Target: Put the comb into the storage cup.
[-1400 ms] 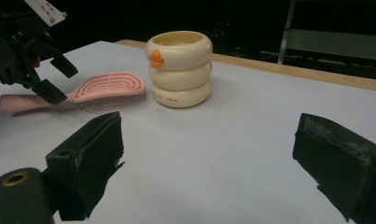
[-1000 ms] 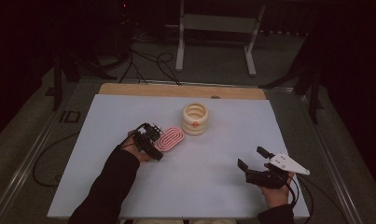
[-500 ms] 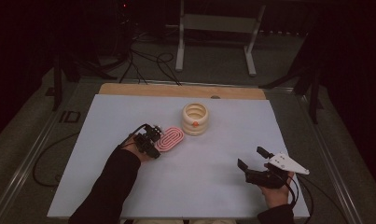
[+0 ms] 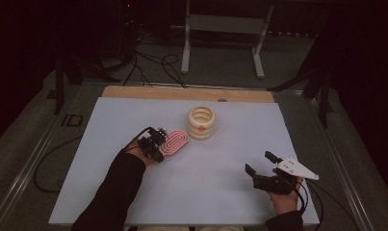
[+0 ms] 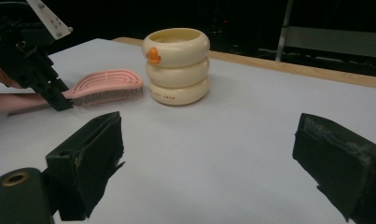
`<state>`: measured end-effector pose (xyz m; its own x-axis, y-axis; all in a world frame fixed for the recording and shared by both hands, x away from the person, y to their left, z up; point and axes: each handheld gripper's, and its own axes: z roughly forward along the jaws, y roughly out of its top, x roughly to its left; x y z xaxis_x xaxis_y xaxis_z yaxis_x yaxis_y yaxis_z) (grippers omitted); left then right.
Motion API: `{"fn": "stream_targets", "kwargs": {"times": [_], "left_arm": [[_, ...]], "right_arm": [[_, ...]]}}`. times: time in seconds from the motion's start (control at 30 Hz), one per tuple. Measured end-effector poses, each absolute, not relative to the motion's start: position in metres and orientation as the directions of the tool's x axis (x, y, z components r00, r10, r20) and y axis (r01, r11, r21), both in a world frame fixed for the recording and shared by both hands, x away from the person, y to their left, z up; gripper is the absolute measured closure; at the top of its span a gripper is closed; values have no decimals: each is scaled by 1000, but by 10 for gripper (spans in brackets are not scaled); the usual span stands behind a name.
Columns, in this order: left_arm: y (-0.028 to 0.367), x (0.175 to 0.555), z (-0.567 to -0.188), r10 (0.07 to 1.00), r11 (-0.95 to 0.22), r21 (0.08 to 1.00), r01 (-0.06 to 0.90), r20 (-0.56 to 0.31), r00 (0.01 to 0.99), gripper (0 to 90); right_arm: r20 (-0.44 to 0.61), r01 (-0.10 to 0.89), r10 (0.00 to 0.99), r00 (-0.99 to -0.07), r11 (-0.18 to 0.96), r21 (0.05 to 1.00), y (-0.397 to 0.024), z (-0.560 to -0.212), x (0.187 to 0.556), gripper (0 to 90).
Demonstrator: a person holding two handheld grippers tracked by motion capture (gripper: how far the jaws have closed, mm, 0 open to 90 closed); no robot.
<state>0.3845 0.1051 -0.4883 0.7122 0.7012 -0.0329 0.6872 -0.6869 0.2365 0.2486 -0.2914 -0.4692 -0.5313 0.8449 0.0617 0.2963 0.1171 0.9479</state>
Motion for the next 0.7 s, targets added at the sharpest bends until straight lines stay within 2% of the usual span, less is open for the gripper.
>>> {"fn": "stream_targets", "kwargs": {"times": [0.5, 0.7], "left_arm": [[106, 382, -484, 705, -682, 259, 684, -15, 709, 703], [112, 377, -477, 728, -653, 322, 685, 20, 685, 704]], "right_arm": [[64, 301, 845, -531, 118, 946, -291, -471, 249, 84], [64, 303, 846, -529, 118, 946, -292, -471, 249, 84]]}}
